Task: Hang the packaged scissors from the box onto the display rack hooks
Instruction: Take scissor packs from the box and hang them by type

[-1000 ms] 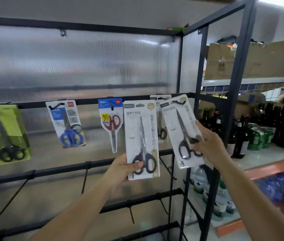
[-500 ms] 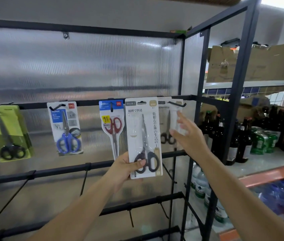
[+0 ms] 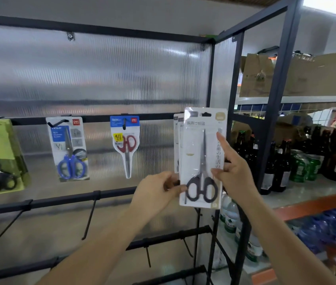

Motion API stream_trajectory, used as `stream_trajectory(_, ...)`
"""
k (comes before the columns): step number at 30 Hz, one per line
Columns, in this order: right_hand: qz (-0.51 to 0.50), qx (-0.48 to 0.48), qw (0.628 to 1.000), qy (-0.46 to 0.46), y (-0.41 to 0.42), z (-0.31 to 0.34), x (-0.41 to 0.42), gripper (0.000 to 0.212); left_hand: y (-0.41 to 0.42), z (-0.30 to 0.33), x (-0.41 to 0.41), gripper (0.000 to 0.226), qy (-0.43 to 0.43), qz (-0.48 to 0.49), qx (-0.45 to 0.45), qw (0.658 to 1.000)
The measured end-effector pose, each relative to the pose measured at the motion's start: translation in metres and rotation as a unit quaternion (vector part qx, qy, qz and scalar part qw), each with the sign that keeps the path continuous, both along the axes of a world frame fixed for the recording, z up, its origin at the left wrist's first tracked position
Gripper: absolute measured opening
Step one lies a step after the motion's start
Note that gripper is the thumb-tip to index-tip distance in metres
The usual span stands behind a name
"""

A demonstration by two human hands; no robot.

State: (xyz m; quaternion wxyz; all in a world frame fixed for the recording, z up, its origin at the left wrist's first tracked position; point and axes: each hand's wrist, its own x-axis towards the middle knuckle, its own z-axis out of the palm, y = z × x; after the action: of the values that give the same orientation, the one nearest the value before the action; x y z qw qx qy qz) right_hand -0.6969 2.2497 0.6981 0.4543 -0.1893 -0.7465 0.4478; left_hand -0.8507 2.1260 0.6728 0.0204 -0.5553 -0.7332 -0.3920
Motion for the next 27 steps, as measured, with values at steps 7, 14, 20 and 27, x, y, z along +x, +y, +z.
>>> stream_trajectory(7,-0.052,-0.028,0.994,-0.094,0.031,0.000,0.014,0.097,0.007,0.011,-0.003,0.030,0.205,0.050,0.002,0.977)
stream_trajectory(14,-0.095,0.017,0.983,-0.158,0.044,0.017,-0.019,0.090,0.018,0.021,0.000,0.022,0.252,0.047,-0.011,0.966)
stream_trajectory(20,-0.111,0.043,0.954,-0.276,0.051,0.046,-0.059,0.083,0.029,0.035,-0.001,0.022,0.256,0.057,-0.043,0.964)
stream_trajectory(27,-0.169,0.255,0.865,-0.399,0.007,0.047,-0.060,0.045,0.013,0.034,-0.026,0.020,0.296,0.113,-0.049,0.947)
